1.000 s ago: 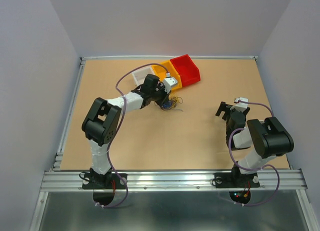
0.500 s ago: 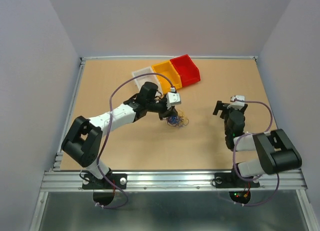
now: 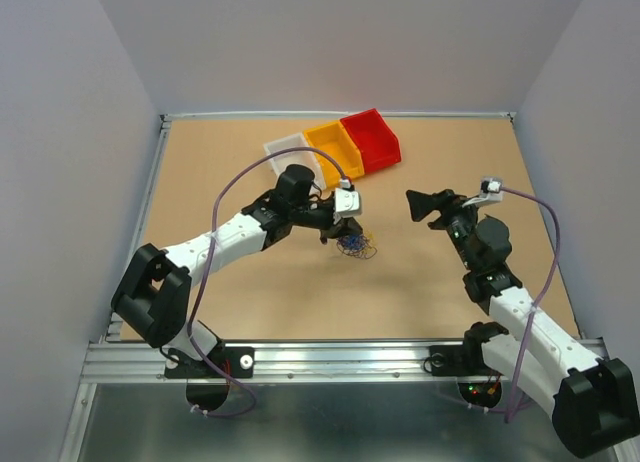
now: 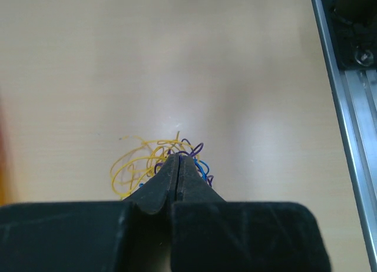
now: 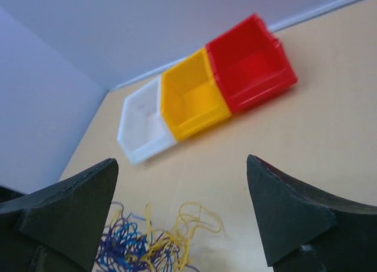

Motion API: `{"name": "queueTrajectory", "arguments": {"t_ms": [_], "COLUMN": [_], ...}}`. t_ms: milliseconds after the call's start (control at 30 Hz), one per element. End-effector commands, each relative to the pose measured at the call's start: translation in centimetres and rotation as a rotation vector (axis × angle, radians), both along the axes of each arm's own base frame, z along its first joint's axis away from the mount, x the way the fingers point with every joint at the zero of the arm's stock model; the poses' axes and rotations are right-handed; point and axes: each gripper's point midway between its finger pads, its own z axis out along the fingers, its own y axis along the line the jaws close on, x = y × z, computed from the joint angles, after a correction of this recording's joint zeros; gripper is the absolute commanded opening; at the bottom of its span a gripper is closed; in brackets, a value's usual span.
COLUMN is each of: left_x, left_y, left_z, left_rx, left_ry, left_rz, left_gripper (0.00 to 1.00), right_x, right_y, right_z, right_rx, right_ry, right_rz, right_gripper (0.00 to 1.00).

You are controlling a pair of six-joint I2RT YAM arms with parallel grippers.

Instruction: Untangle the cables

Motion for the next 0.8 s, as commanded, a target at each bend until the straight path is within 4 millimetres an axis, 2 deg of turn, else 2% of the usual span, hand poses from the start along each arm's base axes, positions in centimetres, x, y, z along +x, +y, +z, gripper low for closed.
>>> {"name": "queueTrajectory", "arguments": {"t_ms": [0, 33, 67, 200, 233, 300, 333, 400, 500, 567, 667, 767], "left_x": [0.8, 0.9, 1.3, 2.5, 2.2, 1.1, 0.8, 0.2, 0.2, 0.3, 0.2, -0.1], "left_y": [-2.4, -2.9, -3.7, -5.7, -5.8, -5.5, -5.2, -4.6, -3.7, -3.2, -2.8, -2.9], "left_z": [7.4, 7.9, 9.4, 9.6, 9.4, 7.6, 7.8, 6.7, 7.5, 8.7, 8.8, 9.1], "left_rx": [-0.174, -0.185, -0.206, -0.229, -0.243, -0.228, -0.236, -0.228, -0.234, -0.259, -0.27, -0.277], "left_ry": [-0.077, -0.06, -0.09, -0.109, -0.071, -0.048, -0.048, -0.016, -0.032, -0.058, -0.066, -0.054], "left_rz": [0.032, 0.04, 0.051, 0.037, 0.035, 0.014, 0.025, 0.039, 0.088, 0.11, 0.129, 0.118], "left_gripper": [0.0, 0.0, 0.0, 0.0, 0.0, 0.0, 0.0, 0.0, 0.0, 0.0, 0.0, 0.0], "right_x": [-2.6, -3.0, -4.0, -3.3, -3.3, -3.4, -3.7, -3.9, -4.5, -4.9, -5.2, -5.8], "right_y": [4.5, 5.3, 6.3, 6.4, 6.5, 6.8, 7.4, 8.1, 8.9, 9.4, 9.7, 10.5], "right_z": [-2.0, -1.4, -2.1, -3.3, -3.7, -4.1, -3.9, -3.6, -3.4, -3.3, -3.0, -2.9], "right_rx": [0.045, 0.044, 0.026, -0.02, -0.035, -0.049, -0.065, -0.081, -0.1, -0.095, -0.095, -0.099], "right_ry": [0.081, 0.033, 0.023, 0.021, 0.02, 0.016, -0.004, -0.019, -0.038, -0.044, -0.055, -0.069], "right_rz": [0.285, 0.338, 0.419, 0.394, 0.391, 0.399, 0.419, 0.435, 0.463, 0.484, 0.5, 0.54], "right_gripper": [0.93, 0.89, 0.84, 0.84, 0.82, 0.81, 0.8, 0.78, 0.75, 0.75, 0.74, 0.68]}}
